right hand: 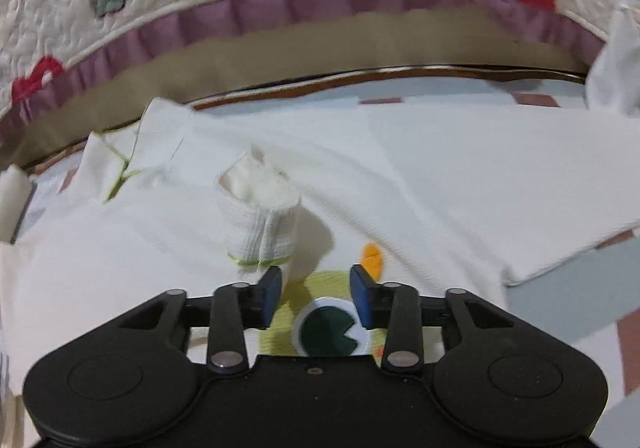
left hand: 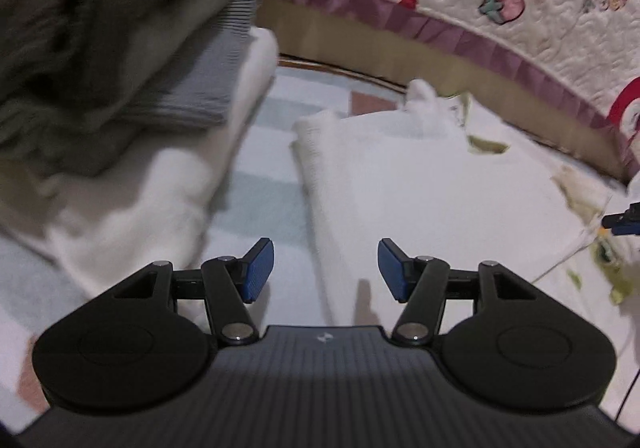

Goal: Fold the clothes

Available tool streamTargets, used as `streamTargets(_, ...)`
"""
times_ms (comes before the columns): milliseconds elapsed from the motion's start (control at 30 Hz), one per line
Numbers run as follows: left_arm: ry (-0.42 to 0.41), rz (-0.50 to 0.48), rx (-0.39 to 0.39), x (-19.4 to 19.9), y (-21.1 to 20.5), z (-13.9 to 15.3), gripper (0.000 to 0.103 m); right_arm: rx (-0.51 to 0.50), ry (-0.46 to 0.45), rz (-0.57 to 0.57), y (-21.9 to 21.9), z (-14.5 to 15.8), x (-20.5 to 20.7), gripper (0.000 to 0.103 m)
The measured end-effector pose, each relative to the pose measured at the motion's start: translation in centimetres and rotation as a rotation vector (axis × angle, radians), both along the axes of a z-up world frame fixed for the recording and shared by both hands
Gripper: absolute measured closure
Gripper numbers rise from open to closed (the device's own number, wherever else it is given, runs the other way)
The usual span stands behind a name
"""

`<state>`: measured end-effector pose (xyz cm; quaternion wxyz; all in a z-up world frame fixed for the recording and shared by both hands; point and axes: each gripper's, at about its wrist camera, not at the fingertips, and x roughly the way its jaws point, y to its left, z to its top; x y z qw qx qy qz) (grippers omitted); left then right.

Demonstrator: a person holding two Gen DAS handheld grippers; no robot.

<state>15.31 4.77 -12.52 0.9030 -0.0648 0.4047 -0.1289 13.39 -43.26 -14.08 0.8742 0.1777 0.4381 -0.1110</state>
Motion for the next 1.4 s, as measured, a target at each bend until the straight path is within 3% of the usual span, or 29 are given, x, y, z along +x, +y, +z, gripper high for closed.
streamTargets(67, -0.006, -0.020, 0.015, 1.7, -1.0, -0.5, 0.046, 0.067, -0.059, -0.001, -0.9, 0.6, -0.3, 0.051)
streamTargets(200, -0.054, -0.015, 0.138, 5.1, -3.2, -1.2, 0.045, 0.134, -0.136, -0.007, -1.8, 1.4, 0.6, 0.048)
streamTargets(267, -0.066, -0.018, 0.186, 6.6, -4.0, -1.6, 0.045, 0.131, -0.146, 0.036, -1.6, 1.5, 1.8, 0.047)
streamTargets(333, -0.056, -0.022, 0.184, 7.8, -4.4, -2.3, 0.045, 0.116, -0.132, 0.112, -0.5, 1.3, 2.9, 0.045)
streamTargets(433, -0.061, -0.010, 0.186, 8.9, -4.4, -3.1, 0.048, 0.017, -0.073, 0.237, 1.6, 0.5, 4.5, 0.034)
streamTargets(500, -0.084, 0.032, 0.201, 9.2, -4.3, -3.6, 0.083, -0.139, -0.021, 0.270, 3.4, -0.8, 5.3, 0.033)
streamTargets(567, -0.083, 0.029, 0.182, 9.3, -4.0, -4.0, 0.098, -0.299, 0.048, 0.245, 4.7, -2.3, 6.4, 0.034)
streamTargets(600, -0.089, 0.020, 0.180, 9.2, -3.8, -4.1, 0.099, -0.304, 0.063, 0.238, 4.8, -2.7, 6.7, 0.056)
streamTargets(667, -0.118, 0.011, 0.211, 9.0, -3.6, -3.6, 0.099, -0.252, 0.011, 0.241, 4.2, -2.2, 6.5, 0.093)
streamTargets(767, -0.152, 0.032, 0.222, 8.8, -2.8, -2.3, 0.100, -0.249, -0.168, 0.211, 3.3, 0.3, 5.0, 0.093)
streamTargets(833, -0.147, 0.035, 0.228, 8.8, -2.5, -2.1, 0.100, -0.256, -0.216, 0.209, 2.8, 0.9, 4.9, 0.093)
streamTargets(1000, -0.110, 0.024, 0.290, 8.9, -2.7, -3.3, 0.100, -0.297, -0.143, 0.179, 1.2, -1.3, 5.8, 0.091)
streamTargets(1133, -0.076, 0.064, 0.251, 9.1, -2.1, -3.8, 0.094, -0.316, -0.072, 0.097, -0.9, -3.0, 5.6, 0.090)
streamTargets(1233, -0.077, 0.065, 0.207, 9.0, -2.1, -3.0, 0.084, -0.251, -0.090, -0.009, -4.1, -2.0, 2.8, 0.075)
streamTargets(1300, -0.079, 0.056, 0.167, 8.7, -2.3, -2.3, 0.069, -0.197, -0.106, -0.084, -6.5, -1.2, 0.4, 0.059)
streamTargets(1400, -0.125, 0.015, 0.189, 7.7, -4.0, -1.4, 0.068, -0.147, -0.104, -0.175, -10.4, -0.3, -4.0, 0.059)
